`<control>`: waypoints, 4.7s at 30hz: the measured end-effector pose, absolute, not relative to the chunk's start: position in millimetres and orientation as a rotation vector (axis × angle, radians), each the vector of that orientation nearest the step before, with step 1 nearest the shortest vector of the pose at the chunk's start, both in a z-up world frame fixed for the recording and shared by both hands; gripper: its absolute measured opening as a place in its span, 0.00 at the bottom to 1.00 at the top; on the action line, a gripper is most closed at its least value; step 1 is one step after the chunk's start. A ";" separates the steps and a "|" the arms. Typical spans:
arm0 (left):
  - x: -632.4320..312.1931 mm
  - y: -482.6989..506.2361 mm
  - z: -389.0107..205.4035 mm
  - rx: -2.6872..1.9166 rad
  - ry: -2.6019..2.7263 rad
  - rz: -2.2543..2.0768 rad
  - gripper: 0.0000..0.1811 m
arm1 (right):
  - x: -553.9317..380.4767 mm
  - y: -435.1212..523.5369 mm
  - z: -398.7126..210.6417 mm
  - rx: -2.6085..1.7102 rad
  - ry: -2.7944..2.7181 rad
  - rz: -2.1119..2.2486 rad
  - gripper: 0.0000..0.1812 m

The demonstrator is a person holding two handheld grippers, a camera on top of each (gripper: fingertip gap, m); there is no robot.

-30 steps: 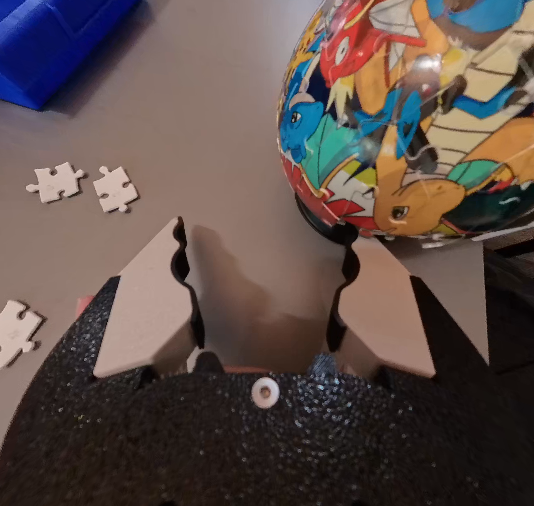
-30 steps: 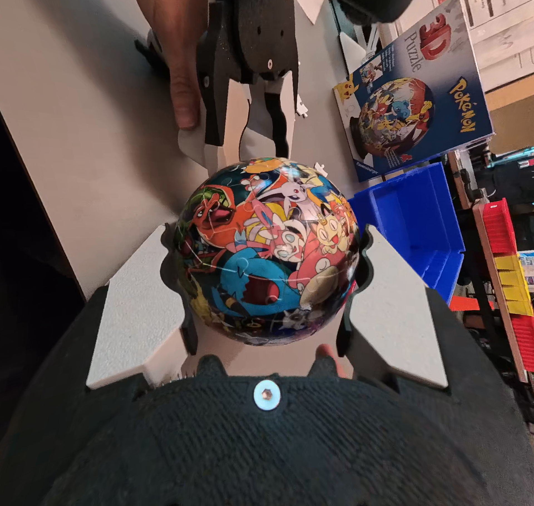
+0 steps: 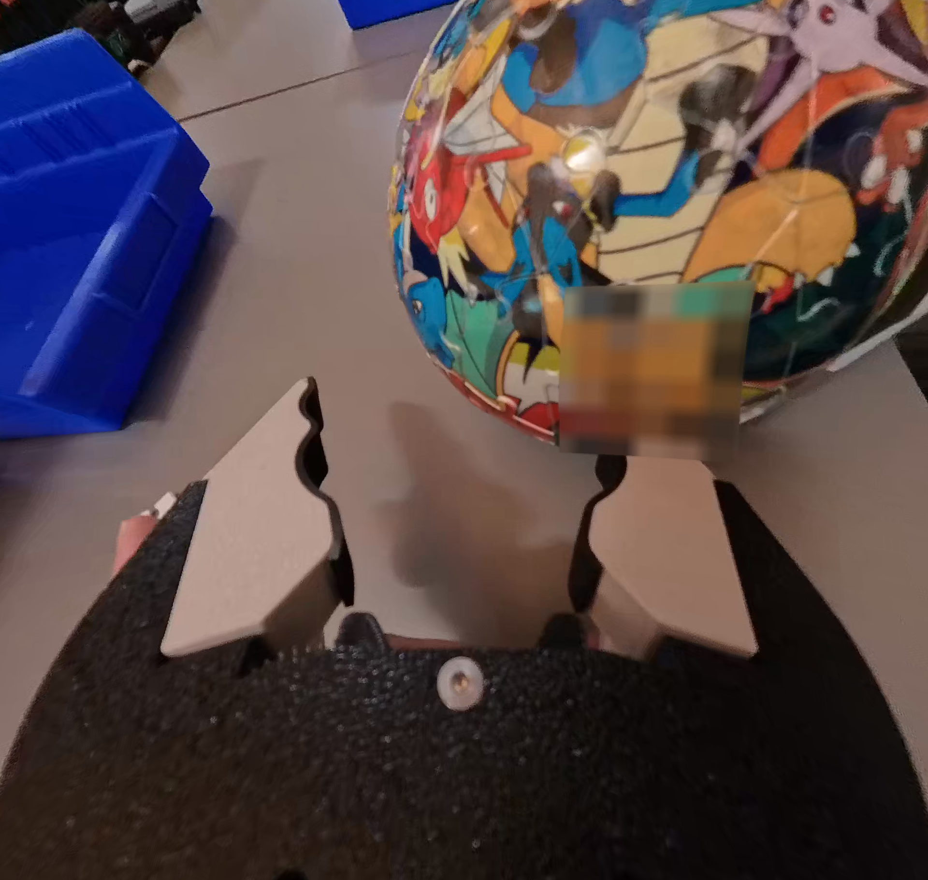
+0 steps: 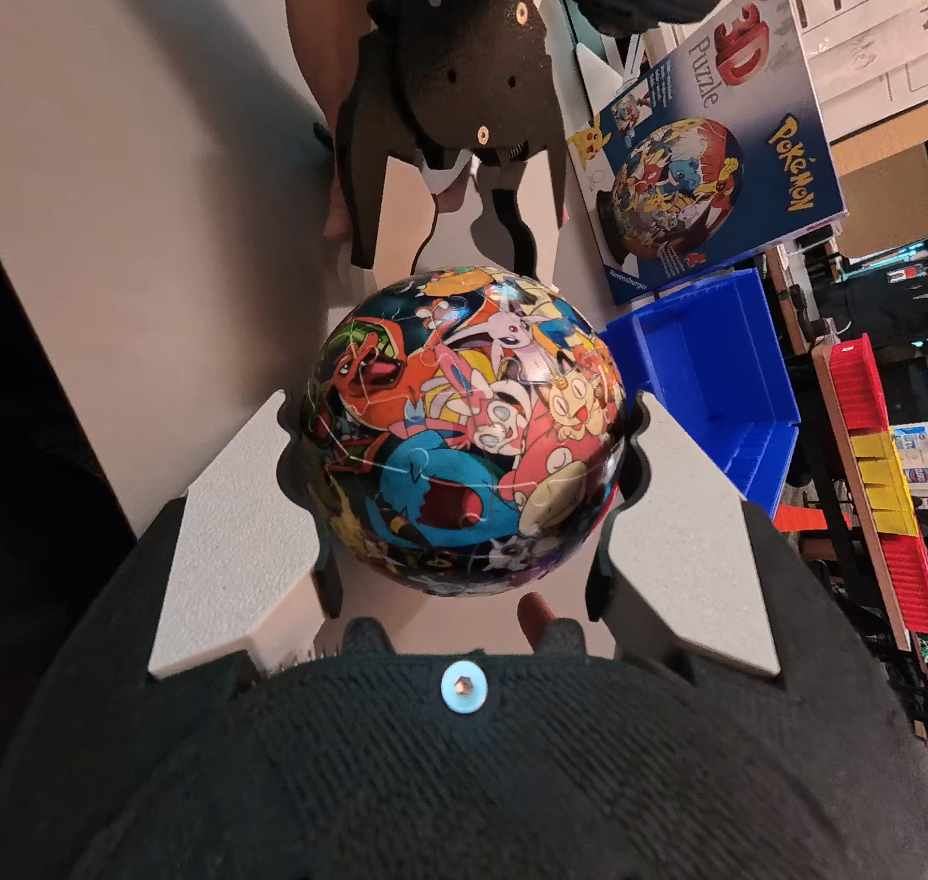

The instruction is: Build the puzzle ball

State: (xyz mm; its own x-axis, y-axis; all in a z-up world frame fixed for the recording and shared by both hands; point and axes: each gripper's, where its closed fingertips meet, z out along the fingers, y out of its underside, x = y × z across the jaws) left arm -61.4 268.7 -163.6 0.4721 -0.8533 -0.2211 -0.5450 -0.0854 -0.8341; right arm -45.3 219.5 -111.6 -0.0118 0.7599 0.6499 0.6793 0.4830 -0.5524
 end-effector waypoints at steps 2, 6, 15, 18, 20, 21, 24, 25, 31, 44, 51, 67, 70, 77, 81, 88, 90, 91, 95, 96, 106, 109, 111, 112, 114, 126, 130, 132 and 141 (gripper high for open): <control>-61.8 268.4 -160.5 -1.711 1.217 -0.395 0.60 | -45.7 220.3 -111.1 -1.234 -1.720 0.116 0.70; -65.0 268.6 -163.1 -1.683 1.271 -0.382 0.59 | -45.8 223.9 -110.7 -1.239 -1.706 0.128 0.70; -86.7 263.1 -163.8 -1.675 1.338 -0.423 0.52 | -45.9 229.1 -112.6 -1.246 -1.716 0.077 0.70; -98.8 233.0 -158.9 -1.466 1.479 -0.494 0.34 | -44.5 229.5 -112.4 -1.246 -1.711 0.079 0.70; -100.9 215.1 -146.4 -1.170 1.545 -0.399 0.33 | -43.8 230.7 -112.5 -1.240 -1.702 0.076 0.70; -100.7 209.6 -142.7 -1.036 1.566 -0.311 0.29 | -43.3 231.9 -112.7 -1.240 -1.698 0.069 0.70; -93.5 207.7 -150.9 -0.857 1.627 -0.080 0.24 | -42.6 234.2 -113.0 -1.261 -1.690 0.050 0.71; -89.0 208.0 -155.6 -0.840 1.646 -0.045 0.22 | -42.9 233.1 -111.9 -1.272 -1.693 0.042 0.70; -63.5 222.4 -168.2 -0.724 1.750 0.156 0.19 | -55.8 231.8 -95.7 -1.295 -1.687 0.094 0.69; -51.0 244.7 -178.4 -0.376 1.922 0.626 0.07 | -51.0 235.0 -105.8 -1.394 -1.747 0.280 0.66; -51.6 246.6 -173.0 -0.244 1.913 0.815 0.08 | -52.8 234.2 -106.4 -1.378 -1.764 0.252 0.67; -48.0 248.0 -178.0 -0.219 1.963 0.685 0.00 | -51.8 236.1 -106.2 -1.348 -1.787 0.308 0.67; -51.9 249.2 -176.9 -0.293 1.940 0.642 0.00 | -51.1 237.1 -106.3 -1.350 -1.794 0.310 0.67; -77.3 242.4 -170.7 -0.833 1.712 0.175 0.20 | -50.7 237.0 -105.4 -1.334 -1.766 0.333 0.67; -87.9 254.7 -157.3 -1.279 1.449 -0.132 0.43 | -52.0 238.1 -105.0 -1.330 -1.749 0.340 0.67; -90.0 256.6 -177.7 -2.116 0.912 -0.747 0.62 | -52.2 238.8 -104.5 -1.326 -1.737 0.351 0.67; -92.2 262.3 -183.0 -2.164 0.848 -0.716 0.59 | -52.1 240.4 -104.4 -1.328 -1.730 0.353 0.67; -96.6 270.3 -184.5 -2.173 0.817 -0.627 0.61 | -52.1 241.0 -104.2 -1.328 -1.726 0.356 0.67; -90.5 276.9 -183.3 -2.145 0.821 -0.523 0.62 | -52.9 242.7 -103.6 -1.325 -1.704 0.369 0.67; -86.5 274.8 -182.7 -2.143 0.823 -0.542 0.60 | -53.0 242.9 -103.5 -1.325 -1.703 0.368 0.67; -82.0 289.2 -171.0 -2.062 0.787 -0.502 0.60 | -52.0 243.2 -103.9 -1.346 -1.700 0.348 0.66; -75.4 288.0 -173.0 -2.062 0.826 -0.506 0.60 | -51.7 243.4 -103.7 -1.346 -1.696 0.355 0.67; -72.8 288.3 -175.0 -2.065 0.846 -0.491 0.59 | -51.7 243.3 -103.7 -1.345 -1.697 0.358 0.67; -72.6 288.5 -177.6 -2.075 0.861 -0.472 0.59 | -51.8 243.2 -103.8 -1.346 -1.699 0.355 0.67; -73.8 288.5 -183.0 -2.095 0.894 -0.432 0.58 | -51.9 243.2 -103.8 -1.346 -1.700 0.354 0.67; -90.9 286.7 -192.9 -2.106 1.043 -0.445 0.57 | -51.7 240.5 -113.3 -1.419 -1.793 0.156 0.74; -98.5 281.9 -192.0 -2.075 1.094 -0.449 0.59 | -50.9 241.9 -111.3 -1.423 -1.748 0.137 0.72; -102.7 280.1 -193.2 -2.083 1.092 -0.457 0.60 | -46.2 243.6 -108.4 -1.420 -1.711 0.102 0.72; -101.3 251.6 -178.1 -1.906 1.216 -0.518 0.42 | -35.7 243.4 -113.9 -1.406 -1.580 0.042 0.73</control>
